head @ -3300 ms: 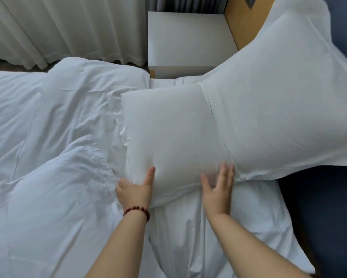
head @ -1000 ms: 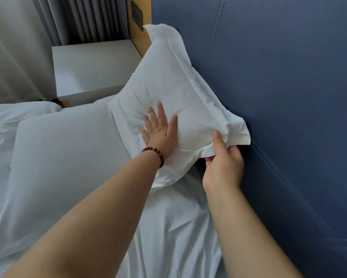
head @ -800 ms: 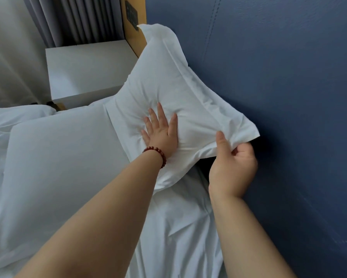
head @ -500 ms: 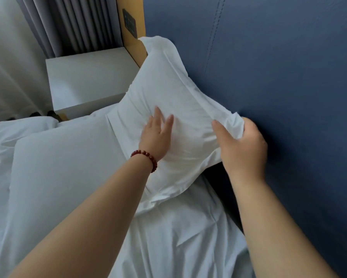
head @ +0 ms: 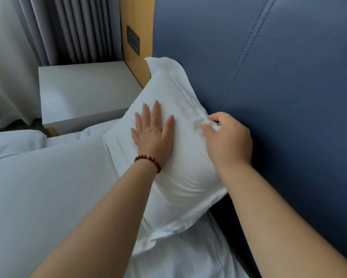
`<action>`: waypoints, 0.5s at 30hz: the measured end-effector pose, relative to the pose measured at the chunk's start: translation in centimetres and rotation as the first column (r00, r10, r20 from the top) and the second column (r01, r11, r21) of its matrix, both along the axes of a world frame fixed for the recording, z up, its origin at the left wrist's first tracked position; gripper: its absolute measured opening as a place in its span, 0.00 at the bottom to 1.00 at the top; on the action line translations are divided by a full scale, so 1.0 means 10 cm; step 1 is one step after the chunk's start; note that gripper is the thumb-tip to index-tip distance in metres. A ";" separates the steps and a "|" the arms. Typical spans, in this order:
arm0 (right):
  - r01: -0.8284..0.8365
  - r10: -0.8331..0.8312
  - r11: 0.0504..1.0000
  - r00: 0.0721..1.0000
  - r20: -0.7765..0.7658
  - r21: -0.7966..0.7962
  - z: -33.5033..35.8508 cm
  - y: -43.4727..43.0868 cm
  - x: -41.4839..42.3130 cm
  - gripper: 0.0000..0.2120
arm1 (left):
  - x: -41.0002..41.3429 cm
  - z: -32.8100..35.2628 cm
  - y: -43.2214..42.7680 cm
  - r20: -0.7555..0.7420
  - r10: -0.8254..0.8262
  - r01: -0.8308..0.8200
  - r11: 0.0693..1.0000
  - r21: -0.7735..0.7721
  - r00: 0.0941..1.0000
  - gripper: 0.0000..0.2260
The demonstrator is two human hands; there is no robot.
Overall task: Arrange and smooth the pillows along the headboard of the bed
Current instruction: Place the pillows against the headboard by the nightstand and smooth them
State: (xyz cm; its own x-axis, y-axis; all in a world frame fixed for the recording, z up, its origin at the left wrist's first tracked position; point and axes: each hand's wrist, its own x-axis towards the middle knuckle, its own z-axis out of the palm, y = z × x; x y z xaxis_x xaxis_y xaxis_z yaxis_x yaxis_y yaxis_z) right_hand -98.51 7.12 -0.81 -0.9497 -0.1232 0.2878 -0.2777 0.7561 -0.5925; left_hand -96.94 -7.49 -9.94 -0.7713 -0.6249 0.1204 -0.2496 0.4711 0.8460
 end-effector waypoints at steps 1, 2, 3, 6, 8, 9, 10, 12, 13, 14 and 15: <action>0.011 -0.014 0.996 0.999 -0.029 -0.094 -0.04 -0.02 -0.01 0.07 | -0.04 -0.03 0.00 0.009 -0.006 0.006 1.000 -0.003 1.000 0.27; 0.022 -0.033 0.984 0.998 -0.057 -0.177 -0.06 -0.02 -0.02 0.08 | -0.08 -0.07 0.04 0.020 -0.004 0.004 1.000 -0.005 1.000 0.27; 0.032 -0.054 0.970 0.995 -0.086 -0.241 -0.07 0.00 0.00 0.08 | -0.11 -0.12 0.08 0.029 -0.006 0.006 1.000 -0.009 1.000 0.27; 0.040 -0.096 0.943 0.983 -0.157 -0.330 -0.10 0.03 0.06 0.07 | -0.21 -0.21 0.16 0.063 -0.025 0.025 1.000 -0.006 0.998 0.27; 0.025 -0.076 0.942 0.987 -0.141 -0.334 -0.11 0.00 0.04 0.07 | -0.22 -0.22 0.14 0.098 -0.045 0.046 0.999 -0.007 0.994 0.28; 0.006 -0.052 0.947 0.989 -0.137 -0.322 -0.10 -0.03 0.03 0.07 | -0.21 -0.22 0.12 0.114 -0.061 0.062 0.998 -0.003 0.992 0.28; -0.014 -0.040 0.957 0.983 -0.180 -0.290 -0.07 -0.05 0.01 0.07 | -0.19 -0.20 0.10 0.126 -0.083 0.083 0.997 0.002 0.989 0.28; -0.048 -0.031 0.981 0.915 -0.403 -0.185 0.05 -0.09 -0.04 0.08 | -0.09 -0.16 0.05 0.133 -0.155 0.154 0.988 0.014 0.979 0.28; -0.066 -0.011 0.989 0.857 -0.514 -0.132 0.12 -0.12 -0.06 0.10 | -0.02 -0.14 -0.01 0.120 -0.195 0.195 0.981 0.008 0.973 0.28; -0.097 0.039 0.993 0.805 -0.592 -0.068 0.15 -0.16 -0.05 0.11 | 0.08 -0.14 -0.10 0.104 -0.220 0.222 0.975 -0.008 0.970 0.28; -0.149 0.123 0.989 0.763 -0.635 0.012 0.13 -0.24 -0.01 0.12 | 0.19 -0.16 -0.23 0.090 -0.213 0.217 0.975 -0.037 0.973 0.28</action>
State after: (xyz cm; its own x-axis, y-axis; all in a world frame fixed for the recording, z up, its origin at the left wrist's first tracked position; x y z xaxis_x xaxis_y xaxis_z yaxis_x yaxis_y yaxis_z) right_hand -98.62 4.68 0.51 -0.5251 -0.2142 0.8236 -0.6975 0.6629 -0.2723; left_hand -95.01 -9.74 -11.58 -0.8957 -0.4384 0.0741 -0.2077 0.5601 0.8020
